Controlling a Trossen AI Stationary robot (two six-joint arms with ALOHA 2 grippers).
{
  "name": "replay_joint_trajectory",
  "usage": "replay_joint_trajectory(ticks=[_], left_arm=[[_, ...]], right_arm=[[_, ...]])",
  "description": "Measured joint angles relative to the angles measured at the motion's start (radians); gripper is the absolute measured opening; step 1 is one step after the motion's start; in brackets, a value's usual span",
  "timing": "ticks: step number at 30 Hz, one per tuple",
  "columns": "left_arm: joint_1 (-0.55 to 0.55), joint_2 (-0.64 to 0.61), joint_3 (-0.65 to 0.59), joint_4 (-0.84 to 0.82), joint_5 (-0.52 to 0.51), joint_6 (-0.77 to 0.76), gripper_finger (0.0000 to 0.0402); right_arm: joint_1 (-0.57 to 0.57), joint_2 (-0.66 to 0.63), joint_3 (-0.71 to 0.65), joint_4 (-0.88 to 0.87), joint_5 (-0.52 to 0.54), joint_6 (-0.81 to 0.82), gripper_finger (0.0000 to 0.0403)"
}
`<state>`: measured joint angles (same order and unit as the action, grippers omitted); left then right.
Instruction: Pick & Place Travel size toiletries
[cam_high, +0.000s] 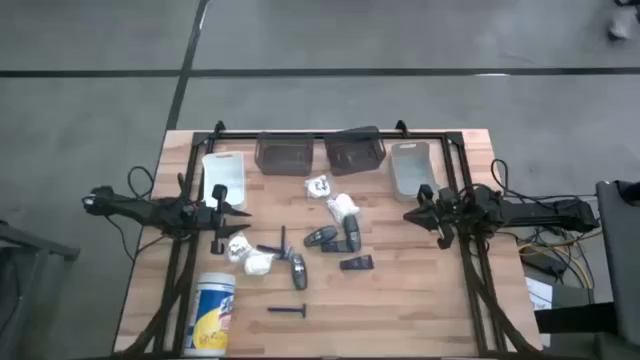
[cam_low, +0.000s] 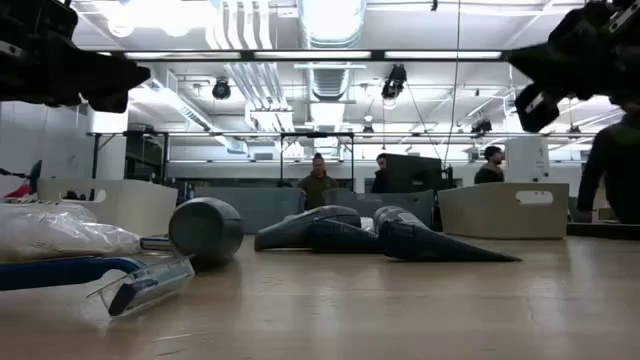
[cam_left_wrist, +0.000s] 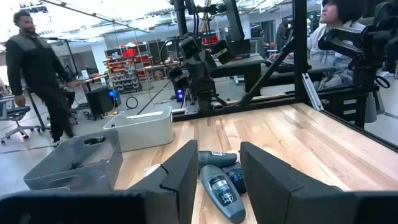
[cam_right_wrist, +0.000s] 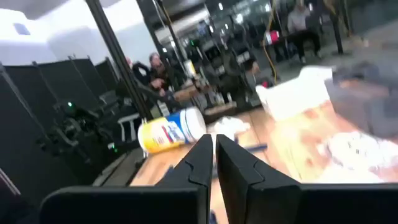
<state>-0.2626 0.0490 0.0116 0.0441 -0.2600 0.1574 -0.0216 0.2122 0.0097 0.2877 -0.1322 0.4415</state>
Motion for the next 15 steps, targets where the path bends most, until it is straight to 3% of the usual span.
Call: replay_joint_trajectory(ticks=[15], left_arm=[[0.000,0.000,0.000,0.000,0.000,0.000,0.0126]], right_arm=[[0.000,0.130,0.020,-0.019,-0.002,-0.037,0.0009]])
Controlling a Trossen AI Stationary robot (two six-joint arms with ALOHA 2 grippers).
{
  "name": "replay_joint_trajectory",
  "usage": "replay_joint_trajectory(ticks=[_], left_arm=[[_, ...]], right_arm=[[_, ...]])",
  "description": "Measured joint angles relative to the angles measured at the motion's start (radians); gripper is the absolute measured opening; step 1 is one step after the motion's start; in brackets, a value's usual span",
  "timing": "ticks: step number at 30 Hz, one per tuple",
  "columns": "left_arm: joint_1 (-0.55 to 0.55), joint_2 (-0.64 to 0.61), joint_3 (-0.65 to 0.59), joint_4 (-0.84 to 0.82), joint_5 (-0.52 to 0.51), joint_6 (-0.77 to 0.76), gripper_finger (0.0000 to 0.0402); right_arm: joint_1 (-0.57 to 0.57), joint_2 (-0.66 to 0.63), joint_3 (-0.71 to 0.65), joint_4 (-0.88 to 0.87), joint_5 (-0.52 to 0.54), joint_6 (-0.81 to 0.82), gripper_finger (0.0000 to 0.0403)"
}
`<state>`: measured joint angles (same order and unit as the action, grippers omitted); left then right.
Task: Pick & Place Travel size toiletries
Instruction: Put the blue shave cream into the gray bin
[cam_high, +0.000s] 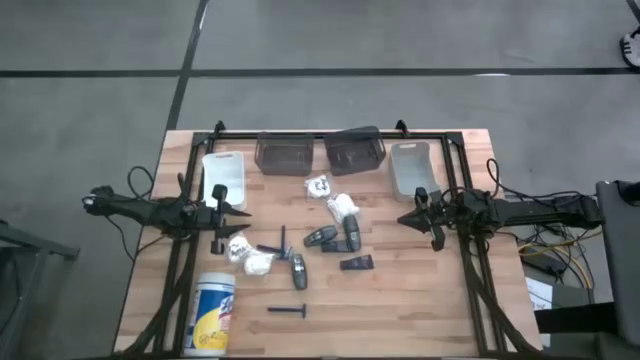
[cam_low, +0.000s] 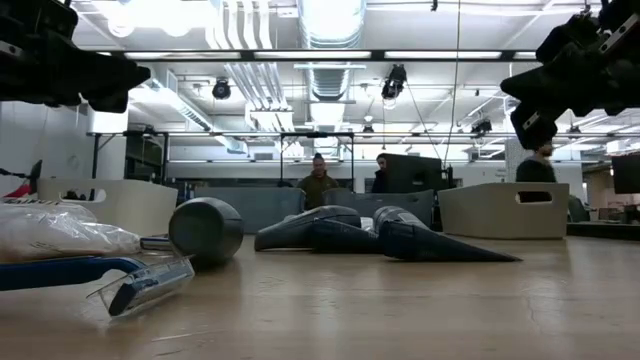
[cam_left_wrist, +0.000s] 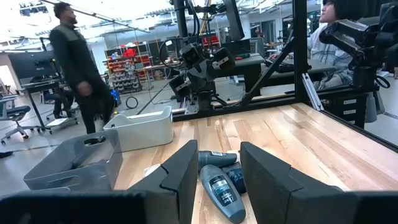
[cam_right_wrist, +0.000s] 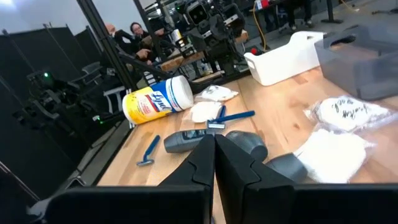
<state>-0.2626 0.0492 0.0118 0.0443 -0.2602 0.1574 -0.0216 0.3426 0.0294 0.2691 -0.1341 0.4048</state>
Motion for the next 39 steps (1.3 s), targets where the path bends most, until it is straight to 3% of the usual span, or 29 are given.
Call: replay_joint_trajectory(ticks=[5,13,24,39], left_arm=[[0.000,0.000,0.000,0.000,0.000,0.000,0.0126],[0.000,0.000,0.000,0.000,0.000,0.000,0.0126],[0.000,0.000,0.000,0.000,0.000,0.000,0.0126],[0.000,0.000,0.000,0.000,0.000,0.000,0.0126]], right_arm=[[0.000,0.083,0.070,-0.014,-0.001,-0.014,0.0009],[0.037,0.301,0.269,-0.230,-0.002,-0.081,0.0008],[0.184,0.594,0.444,-0.237,-0.005,-0.095,0.0012],[0.312,0.891,0.607,-0.291,-0.005,-0.091,0.0108]])
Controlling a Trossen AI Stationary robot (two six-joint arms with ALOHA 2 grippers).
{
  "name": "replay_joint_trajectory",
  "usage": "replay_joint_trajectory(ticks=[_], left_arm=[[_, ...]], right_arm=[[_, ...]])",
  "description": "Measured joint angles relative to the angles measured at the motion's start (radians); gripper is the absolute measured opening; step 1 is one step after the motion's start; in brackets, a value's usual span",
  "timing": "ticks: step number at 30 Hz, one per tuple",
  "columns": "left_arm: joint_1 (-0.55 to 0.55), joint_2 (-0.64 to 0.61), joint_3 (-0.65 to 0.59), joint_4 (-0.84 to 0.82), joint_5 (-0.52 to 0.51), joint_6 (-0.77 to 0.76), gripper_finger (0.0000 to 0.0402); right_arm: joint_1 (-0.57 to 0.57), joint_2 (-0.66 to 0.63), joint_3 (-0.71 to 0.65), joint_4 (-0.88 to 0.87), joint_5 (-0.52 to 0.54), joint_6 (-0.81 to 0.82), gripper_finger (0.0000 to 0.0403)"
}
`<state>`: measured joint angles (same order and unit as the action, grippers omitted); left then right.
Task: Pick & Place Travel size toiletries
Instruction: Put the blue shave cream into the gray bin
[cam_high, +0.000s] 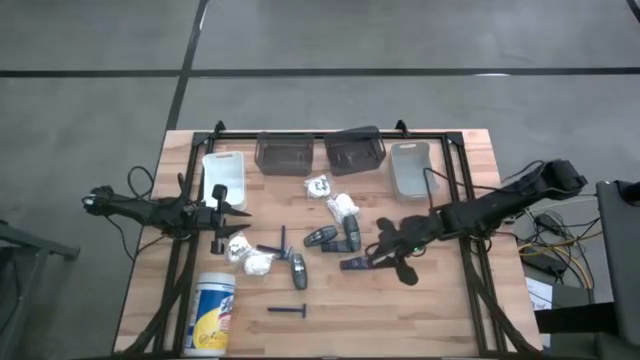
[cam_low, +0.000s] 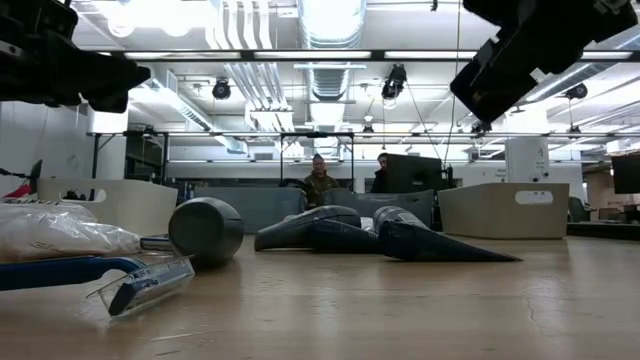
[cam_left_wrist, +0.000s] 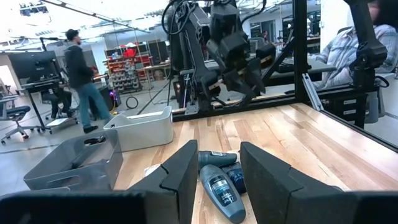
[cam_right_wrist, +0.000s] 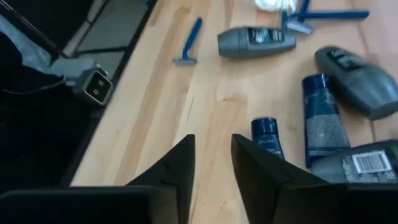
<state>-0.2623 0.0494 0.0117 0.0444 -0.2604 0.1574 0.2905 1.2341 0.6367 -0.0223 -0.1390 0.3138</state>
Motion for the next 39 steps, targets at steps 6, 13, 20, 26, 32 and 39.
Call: replay_joint_trajectory(ticks=[6,13,20,26,32,39], left_arm=[[0.000,0.000,0.000,0.000,0.000,0.000,0.0126],[0.000,0.000,0.000,0.000,0.000,0.000,0.0126],[0.000,0.000,0.000,0.000,0.000,0.000,0.0126],[0.000,0.000,0.000,0.000,0.000,0.000,0.0126],[0.000,0.000,0.000,0.000,0.000,0.000,0.0126],[0.000,0.000,0.000,0.000,0.000,0.000,0.0126]], right_arm=[[0.000,0.109,0.033,0.000,-0.044,0.000,0.0145],[-0.002,0.235,0.039,-0.006,-0.050,-0.021,0.0183],[-0.003,0.284,0.046,-0.027,-0.018,-0.037,0.0195],[-0.003,0.286,0.047,-0.026,-0.015,-0.060,0.0177],[-0.004,0.300,0.047,-0.025,0.012,-0.054,0.0156],[-0.015,0.333,0.046,-0.021,0.039,-0.040,0.0158]])
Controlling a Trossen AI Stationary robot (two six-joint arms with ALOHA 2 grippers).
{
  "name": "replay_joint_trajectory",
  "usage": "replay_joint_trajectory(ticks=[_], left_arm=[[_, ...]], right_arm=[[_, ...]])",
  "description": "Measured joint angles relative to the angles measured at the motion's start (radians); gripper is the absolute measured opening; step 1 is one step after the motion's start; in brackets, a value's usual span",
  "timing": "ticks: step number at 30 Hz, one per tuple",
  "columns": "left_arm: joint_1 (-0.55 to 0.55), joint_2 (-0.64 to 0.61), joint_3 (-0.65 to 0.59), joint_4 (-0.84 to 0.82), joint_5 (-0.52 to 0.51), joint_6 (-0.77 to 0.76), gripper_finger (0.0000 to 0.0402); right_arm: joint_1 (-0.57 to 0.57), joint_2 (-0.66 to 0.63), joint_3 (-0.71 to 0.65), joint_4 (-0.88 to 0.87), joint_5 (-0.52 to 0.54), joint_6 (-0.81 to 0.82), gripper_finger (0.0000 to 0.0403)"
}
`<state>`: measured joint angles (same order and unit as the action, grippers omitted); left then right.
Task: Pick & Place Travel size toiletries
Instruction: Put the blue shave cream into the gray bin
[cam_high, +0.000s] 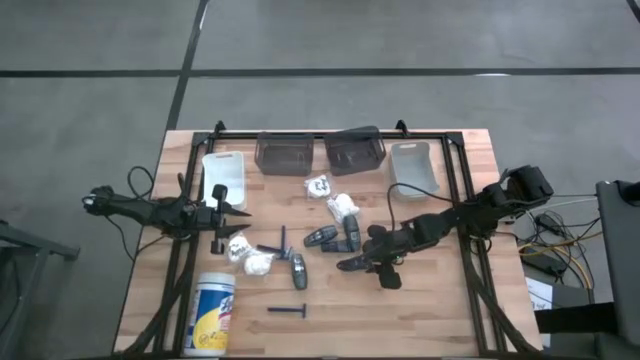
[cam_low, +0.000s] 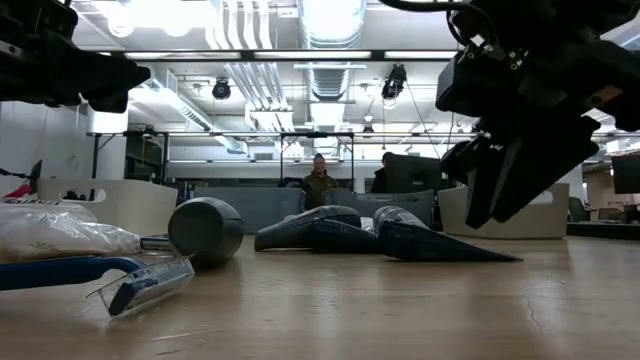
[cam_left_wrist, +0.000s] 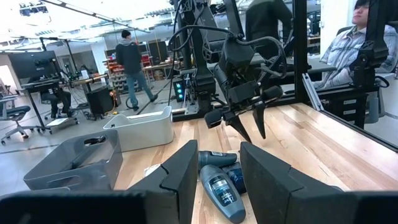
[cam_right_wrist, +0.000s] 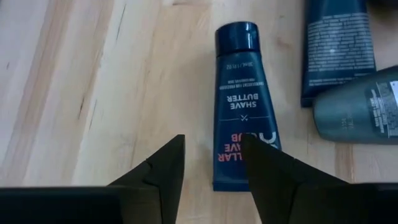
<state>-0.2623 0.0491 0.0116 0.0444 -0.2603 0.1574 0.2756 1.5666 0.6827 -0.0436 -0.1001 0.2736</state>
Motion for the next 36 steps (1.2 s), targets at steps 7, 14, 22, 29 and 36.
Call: replay_joint_trajectory(ticks=[7,14,22,29,36], left_arm=[[0.000,0.000,0.000,0.000,0.000,0.000,0.0126],[0.000,0.000,0.000,0.000,0.000,0.000,0.0126],[0.000,0.000,0.000,0.000,0.000,0.000,0.0126],[0.000,0.000,0.000,0.000,0.000,0.000,0.0126],[0.000,0.000,0.000,0.000,0.000,0.000,0.0126]], right_arm=[[-0.004,0.006,0.000,0.004,0.006,-0.012,0.0209],[-0.004,0.005,0.000,-0.004,0.103,-0.066,0.0237],[-0.003,0.005,0.000,0.007,0.104,-0.067,0.0228],[-0.003,0.067,0.000,0.067,0.128,-0.070,0.0211],[-0.003,0.145,0.011,0.117,0.133,-0.085,0.0214]])
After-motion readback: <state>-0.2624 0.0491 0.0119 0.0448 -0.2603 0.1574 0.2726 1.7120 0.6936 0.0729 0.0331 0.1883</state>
